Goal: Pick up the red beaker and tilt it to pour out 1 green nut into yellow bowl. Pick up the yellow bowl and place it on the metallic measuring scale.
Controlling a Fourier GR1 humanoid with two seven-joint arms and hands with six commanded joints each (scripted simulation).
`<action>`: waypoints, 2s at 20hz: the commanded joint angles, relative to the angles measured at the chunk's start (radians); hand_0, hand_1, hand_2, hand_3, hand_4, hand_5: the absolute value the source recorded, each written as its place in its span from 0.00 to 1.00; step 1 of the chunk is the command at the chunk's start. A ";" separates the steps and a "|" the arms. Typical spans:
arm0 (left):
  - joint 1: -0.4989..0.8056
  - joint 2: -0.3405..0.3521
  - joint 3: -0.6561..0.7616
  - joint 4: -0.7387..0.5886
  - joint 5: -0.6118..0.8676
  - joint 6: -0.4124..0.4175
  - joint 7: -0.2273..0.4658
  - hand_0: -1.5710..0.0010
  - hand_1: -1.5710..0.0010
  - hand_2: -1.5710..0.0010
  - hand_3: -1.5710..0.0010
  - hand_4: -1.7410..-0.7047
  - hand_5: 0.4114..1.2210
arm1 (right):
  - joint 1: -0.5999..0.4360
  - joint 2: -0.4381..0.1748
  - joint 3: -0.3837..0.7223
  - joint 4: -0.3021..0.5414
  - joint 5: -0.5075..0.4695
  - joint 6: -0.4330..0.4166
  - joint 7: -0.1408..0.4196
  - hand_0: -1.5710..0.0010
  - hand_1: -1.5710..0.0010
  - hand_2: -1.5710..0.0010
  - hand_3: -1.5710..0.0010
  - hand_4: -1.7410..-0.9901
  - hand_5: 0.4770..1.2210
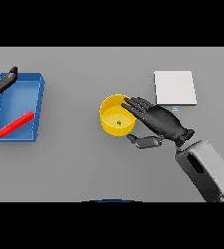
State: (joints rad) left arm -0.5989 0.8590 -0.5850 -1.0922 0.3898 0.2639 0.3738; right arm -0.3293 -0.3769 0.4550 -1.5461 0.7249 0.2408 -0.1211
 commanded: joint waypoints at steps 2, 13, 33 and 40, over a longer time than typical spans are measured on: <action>0.010 0.007 -0.002 0.000 0.005 -0.003 -0.001 1.00 1.00 1.00 1.00 0.99 0.33 | -0.056 -0.023 0.052 0.030 0.053 0.048 -0.034 1.00 1.00 1.00 1.00 0.69 0.31; 0.019 0.008 0.003 0.003 0.027 0.000 -0.023 1.00 1.00 1.00 1.00 0.98 0.34 | -0.303 0.007 0.210 0.296 0.204 0.183 -0.107 1.00 1.00 1.00 1.00 0.68 0.30; 0.046 0.032 0.029 -0.020 0.056 -0.005 -0.066 1.00 1.00 1.00 1.00 0.98 0.35 | -0.375 0.076 0.257 0.433 0.209 0.250 -0.098 0.21 0.23 0.29 0.47 0.17 0.88; 0.033 0.037 0.019 -0.012 0.048 -0.023 -0.048 1.00 1.00 1.00 1.00 0.99 0.35 | -0.381 0.056 0.247 0.415 0.201 0.232 -0.103 0.04 0.05 0.17 0.20 0.04 0.97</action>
State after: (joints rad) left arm -0.5654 0.8959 -0.5659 -1.1037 0.4378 0.2415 0.3263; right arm -0.7107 -0.3211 0.7020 -1.1312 0.9258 0.4725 -0.2238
